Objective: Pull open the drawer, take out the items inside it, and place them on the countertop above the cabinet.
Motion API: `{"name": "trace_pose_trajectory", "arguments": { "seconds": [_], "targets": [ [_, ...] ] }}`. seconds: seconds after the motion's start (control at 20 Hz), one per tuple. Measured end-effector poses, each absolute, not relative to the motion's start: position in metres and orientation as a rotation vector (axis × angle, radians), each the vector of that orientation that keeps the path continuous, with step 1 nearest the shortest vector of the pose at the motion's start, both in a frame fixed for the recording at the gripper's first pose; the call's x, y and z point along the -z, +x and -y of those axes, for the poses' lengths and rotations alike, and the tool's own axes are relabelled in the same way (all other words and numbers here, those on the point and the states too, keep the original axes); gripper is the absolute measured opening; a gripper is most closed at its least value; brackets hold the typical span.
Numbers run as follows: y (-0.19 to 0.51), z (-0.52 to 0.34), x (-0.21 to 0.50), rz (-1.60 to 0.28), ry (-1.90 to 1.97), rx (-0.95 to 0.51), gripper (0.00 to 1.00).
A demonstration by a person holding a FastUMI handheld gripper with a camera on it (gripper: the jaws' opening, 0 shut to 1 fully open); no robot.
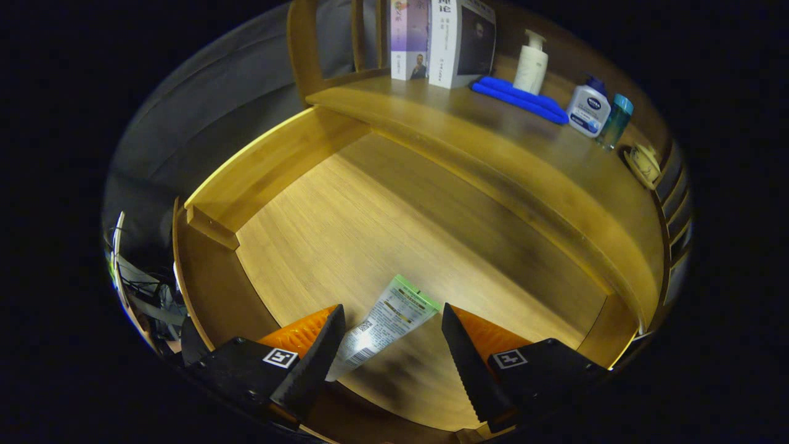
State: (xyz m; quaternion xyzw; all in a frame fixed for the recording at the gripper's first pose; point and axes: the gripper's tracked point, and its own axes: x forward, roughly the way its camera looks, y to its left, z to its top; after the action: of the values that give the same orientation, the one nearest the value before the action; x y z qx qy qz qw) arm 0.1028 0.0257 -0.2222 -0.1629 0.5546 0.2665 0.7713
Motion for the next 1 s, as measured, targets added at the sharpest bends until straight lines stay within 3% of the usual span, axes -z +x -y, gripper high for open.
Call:
{"name": "trace_pose_trajectory", "arguments": {
  "seconds": [0.35,0.6,0.75,0.95,1.0],
  "targets": [
    [0.085,-0.028,0.242,-1.353,-0.308,-0.57,0.85],
    [0.079,-0.027,0.256,-1.427,-0.3,-0.575,0.86],
    [0.077,-0.025,0.253,-1.43,-0.318,-0.583,0.48],
    [0.074,-0.023,0.252,-1.414,-0.398,-0.62,0.36],
    [0.084,-0.026,0.246,-1.383,-0.384,-0.593,0.27]
  ]
}}
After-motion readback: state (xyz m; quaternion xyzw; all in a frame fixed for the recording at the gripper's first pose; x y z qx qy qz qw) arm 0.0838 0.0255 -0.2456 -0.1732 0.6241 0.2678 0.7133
